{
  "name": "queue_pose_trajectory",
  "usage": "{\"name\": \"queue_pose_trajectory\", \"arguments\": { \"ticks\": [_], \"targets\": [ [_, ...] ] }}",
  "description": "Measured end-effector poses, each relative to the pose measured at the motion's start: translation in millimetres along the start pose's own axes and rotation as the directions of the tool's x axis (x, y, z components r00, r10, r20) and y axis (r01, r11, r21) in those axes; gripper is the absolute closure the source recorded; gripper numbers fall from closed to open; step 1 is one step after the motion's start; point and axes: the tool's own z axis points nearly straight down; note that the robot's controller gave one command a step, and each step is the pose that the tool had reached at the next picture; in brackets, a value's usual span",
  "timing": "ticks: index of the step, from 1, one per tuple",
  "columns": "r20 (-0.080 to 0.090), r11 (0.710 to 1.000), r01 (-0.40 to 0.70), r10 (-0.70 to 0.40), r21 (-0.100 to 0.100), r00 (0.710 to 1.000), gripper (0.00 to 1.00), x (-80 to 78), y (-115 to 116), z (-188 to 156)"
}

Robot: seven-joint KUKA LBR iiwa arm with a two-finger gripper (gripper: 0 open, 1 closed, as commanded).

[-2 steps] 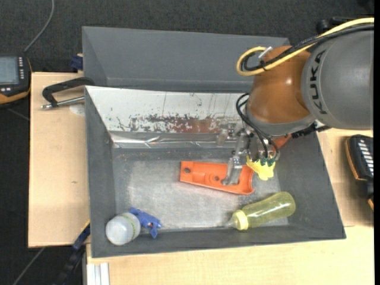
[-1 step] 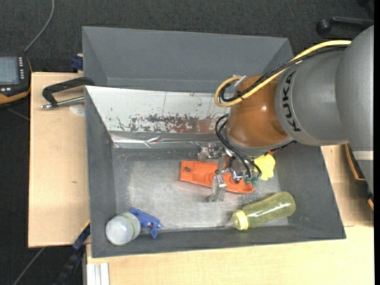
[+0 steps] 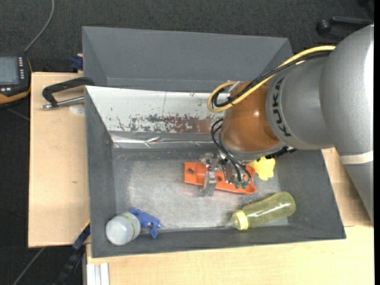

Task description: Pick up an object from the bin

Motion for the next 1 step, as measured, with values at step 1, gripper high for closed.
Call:
{"name": "queue_pose_trajectory", "arguments": {
  "ticks": [1],
  "targets": [
    [-0.001, 1.000, -0.014, 0.014, 0.001, 1.000, 1.00, 0.1, -1.0, -0.8]
  ]
}}
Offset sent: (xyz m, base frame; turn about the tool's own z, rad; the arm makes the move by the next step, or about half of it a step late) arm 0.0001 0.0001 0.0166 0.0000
